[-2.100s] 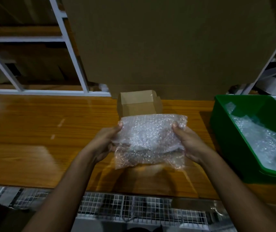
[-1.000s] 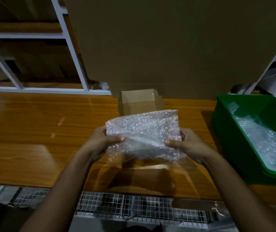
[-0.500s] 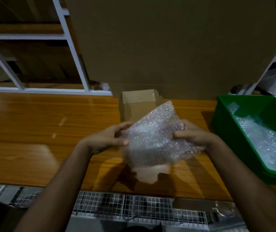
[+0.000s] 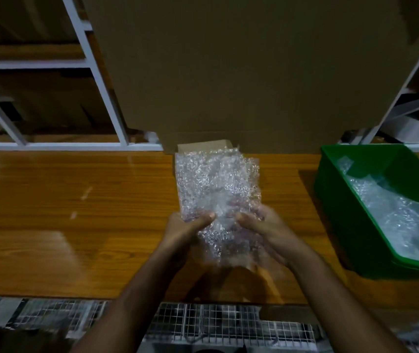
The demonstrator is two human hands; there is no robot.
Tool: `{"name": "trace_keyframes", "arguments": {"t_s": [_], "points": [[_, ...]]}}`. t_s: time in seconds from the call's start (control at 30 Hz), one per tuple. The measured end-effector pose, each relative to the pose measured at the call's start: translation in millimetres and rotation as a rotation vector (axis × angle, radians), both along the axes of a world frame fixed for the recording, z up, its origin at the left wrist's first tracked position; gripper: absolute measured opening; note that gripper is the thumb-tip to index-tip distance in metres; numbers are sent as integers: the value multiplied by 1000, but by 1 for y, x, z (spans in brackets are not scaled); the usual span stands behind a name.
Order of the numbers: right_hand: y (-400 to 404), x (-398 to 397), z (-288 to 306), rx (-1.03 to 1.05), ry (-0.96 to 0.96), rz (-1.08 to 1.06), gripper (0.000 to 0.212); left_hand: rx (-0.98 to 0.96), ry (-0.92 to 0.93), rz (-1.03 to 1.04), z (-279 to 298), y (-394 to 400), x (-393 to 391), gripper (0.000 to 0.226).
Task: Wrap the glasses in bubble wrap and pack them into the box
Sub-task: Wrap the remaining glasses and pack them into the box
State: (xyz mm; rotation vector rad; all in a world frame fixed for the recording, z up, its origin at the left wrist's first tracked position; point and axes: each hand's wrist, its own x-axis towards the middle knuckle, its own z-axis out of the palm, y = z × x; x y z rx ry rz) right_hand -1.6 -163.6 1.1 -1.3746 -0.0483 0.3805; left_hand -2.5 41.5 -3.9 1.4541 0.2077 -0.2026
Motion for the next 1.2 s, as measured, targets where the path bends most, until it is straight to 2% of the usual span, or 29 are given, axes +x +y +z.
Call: {"name": "trace_keyframes", "arguments": {"t_s": [0.13,0.23,0.43,0.47,0.53,0.57,0.67,0.77,0.87,0.93,1.03,1.1,1.2], "points": [[0,5,3,-247,-209,-234,33,-23,-14,-80,1,7,-1,39],[-11,5,1,-309,-240,-182,16,-42,-39,-51,1,18,4,36],[-17,8,5,-85,-215,-148,14,-23,-218,-55,11,28,8,20],[-18,8,6,-80,-245,-122,20,-22,-235,-75,13,29,7,16],[-21,9,6,-107,-303,-69,50,-60,-248,-81,17,31,7,30],[-24,9,7,-111,-325,-52,56,-113,-242,-86,16,33,7,30],[-29,13,9,-129,-421,-42,61,-243,-148,-111,21,30,4,41],[-34,19,6,-193,-496,-48,63,-192,-117,-150,18,22,-3,29],[-39,21,9,-285,-555,-14,56,-268,18,-128,20,21,-3,62],[-42,20,15,-343,-602,58,45,-183,18,-160,21,22,2,66],[-45,21,21,-478,-656,140,58,42,-57,-222,19,19,5,60],[-46,23,21,-521,-664,150,66,101,-73,-265,18,17,6,56],[-44,24,19,-491,-613,110,55,169,-61,-406,21,14,3,39]]}}
